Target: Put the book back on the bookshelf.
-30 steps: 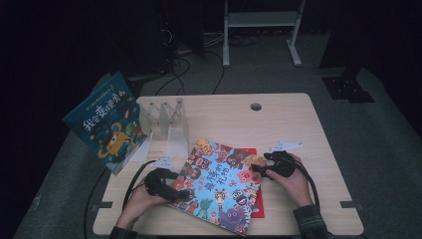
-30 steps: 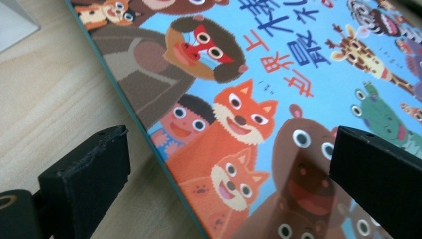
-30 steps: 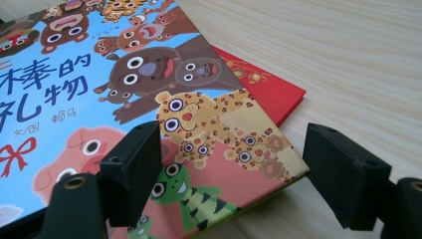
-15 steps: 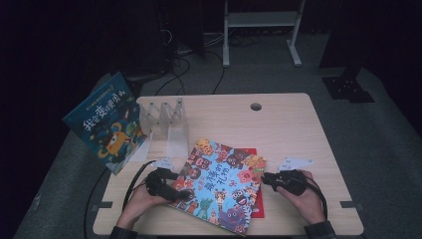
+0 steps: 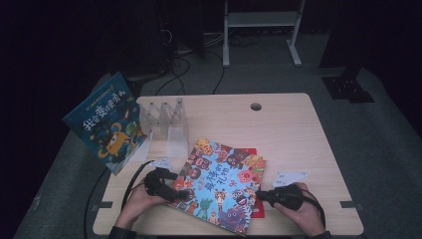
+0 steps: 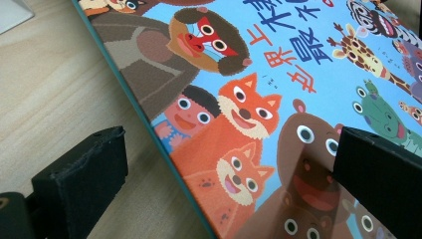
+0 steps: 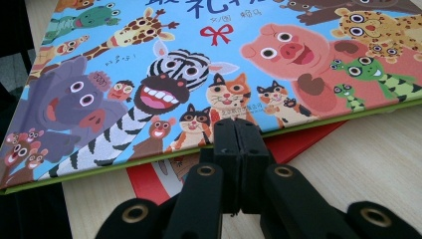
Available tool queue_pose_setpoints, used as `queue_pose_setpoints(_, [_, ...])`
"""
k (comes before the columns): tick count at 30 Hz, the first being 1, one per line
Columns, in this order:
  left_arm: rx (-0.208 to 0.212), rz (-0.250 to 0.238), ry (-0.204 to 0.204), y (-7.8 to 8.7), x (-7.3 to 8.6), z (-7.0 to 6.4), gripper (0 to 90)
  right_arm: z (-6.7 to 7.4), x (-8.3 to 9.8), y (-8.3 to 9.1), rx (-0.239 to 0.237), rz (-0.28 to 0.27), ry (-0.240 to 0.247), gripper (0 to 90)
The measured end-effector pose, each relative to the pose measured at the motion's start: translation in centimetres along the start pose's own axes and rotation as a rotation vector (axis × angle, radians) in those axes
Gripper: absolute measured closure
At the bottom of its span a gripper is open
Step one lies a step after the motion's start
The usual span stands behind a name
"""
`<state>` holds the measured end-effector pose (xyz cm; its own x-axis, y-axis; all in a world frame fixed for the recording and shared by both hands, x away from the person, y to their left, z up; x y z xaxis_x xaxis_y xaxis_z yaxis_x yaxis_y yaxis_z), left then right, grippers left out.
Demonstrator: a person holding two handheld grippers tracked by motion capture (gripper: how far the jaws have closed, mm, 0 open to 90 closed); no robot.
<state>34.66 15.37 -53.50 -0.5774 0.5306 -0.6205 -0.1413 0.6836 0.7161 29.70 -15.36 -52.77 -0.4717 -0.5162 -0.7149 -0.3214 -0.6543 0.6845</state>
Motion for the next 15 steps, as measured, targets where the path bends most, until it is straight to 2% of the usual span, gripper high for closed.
queue_pose_setpoints(5, [0.019, -0.011, 0.013, 0.0, 0.0, 0.5, 0.0, 0.5, -0.2, -0.2, -0.02, -0.004, 0.008, 88.2])
queue_pose_setpoints(15, [0.052, -0.021, 0.045, 0.1, 0.0, 1.6, 0.0, 2.4, -1.1, -1.6, -0.064, 0.014, 0.063, 86.5])
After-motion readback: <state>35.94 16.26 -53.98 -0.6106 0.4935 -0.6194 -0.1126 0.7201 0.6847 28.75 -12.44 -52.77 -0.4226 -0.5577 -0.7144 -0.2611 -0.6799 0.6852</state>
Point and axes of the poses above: each handheld gripper's, and its own axes: y roughly backward along the jaws, x roughly out of its underside, z roughly to its left, the point moved 8 cm from there along -y, roughly forward along the jaws, and after that the axes turned 3 degrees about z, right-handed, at the moved point
